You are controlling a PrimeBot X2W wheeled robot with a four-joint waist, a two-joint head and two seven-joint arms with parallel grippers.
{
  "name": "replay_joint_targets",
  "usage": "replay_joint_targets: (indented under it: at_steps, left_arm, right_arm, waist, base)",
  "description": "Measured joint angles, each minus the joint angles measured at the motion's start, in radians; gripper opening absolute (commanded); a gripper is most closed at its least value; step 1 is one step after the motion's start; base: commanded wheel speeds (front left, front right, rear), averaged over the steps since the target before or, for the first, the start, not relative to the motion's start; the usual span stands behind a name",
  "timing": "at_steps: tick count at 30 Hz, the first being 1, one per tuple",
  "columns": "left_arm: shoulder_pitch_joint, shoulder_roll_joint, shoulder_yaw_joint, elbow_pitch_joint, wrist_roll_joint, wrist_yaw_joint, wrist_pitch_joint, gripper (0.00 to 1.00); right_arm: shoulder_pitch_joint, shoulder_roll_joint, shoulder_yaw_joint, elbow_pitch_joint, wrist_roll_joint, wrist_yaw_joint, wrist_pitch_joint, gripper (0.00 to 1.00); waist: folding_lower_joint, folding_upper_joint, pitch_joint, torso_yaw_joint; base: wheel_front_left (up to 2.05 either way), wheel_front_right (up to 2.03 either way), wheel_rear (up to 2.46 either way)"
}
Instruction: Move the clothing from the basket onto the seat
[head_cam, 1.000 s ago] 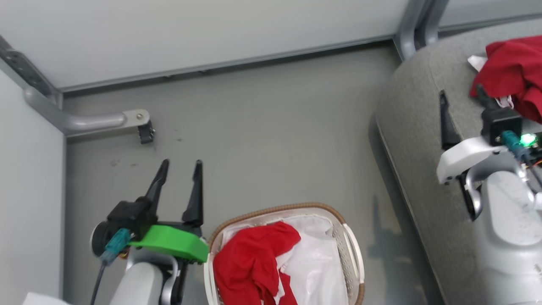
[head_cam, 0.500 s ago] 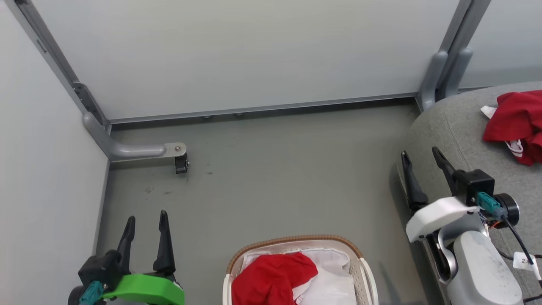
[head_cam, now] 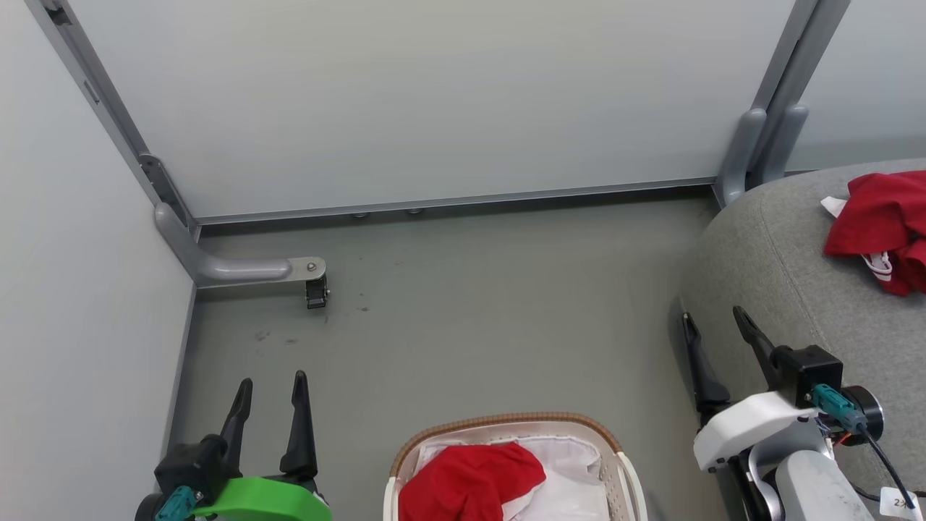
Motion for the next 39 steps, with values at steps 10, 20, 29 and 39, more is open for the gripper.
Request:
replay_joint_targets:
  at_steps: [10,20,29,39]
  left_arm:
    - [0.000,0.000,-0.003,0.002,0.002,0.000,0.000,1.00]
    - [0.000,0.000,-0.006,0.004,0.003,-0.001,0.000,1.00]
    - [0.000,0.000,-0.008,0.006,0.006,-0.003,0.000,1.00]
    - [-0.007,0.000,-0.042,0.021,0.034,-0.010,0.000,1.00]
  right_arm:
    - [0.016,0.000,0.015,0.005,0.016,0.000,0.000,1.00]
    - [0.016,0.000,0.010,0.012,0.015,0.000,0.000,1.00]
    - [0.016,0.000,0.003,0.013,0.016,0.000,0.000,1.00]
    - [0.014,0.000,-0.019,0.008,0.015,0.000,0.000,1.00]
  waist:
    - [0.0000,0.0000,-0.001,-0.008]
    - [0.0000,0.0000,0.000,-0.009]
    - [0.0000,0.0000,0.001,-0.009]
    - [0.0000,0.0000,0.018,-0.012]
  base:
    - [0.00,0.00,0.00]
    - [0.00,0.00,0.00]
    - [0.00,0.00,0.00]
    - [0.00,0.00,0.00]
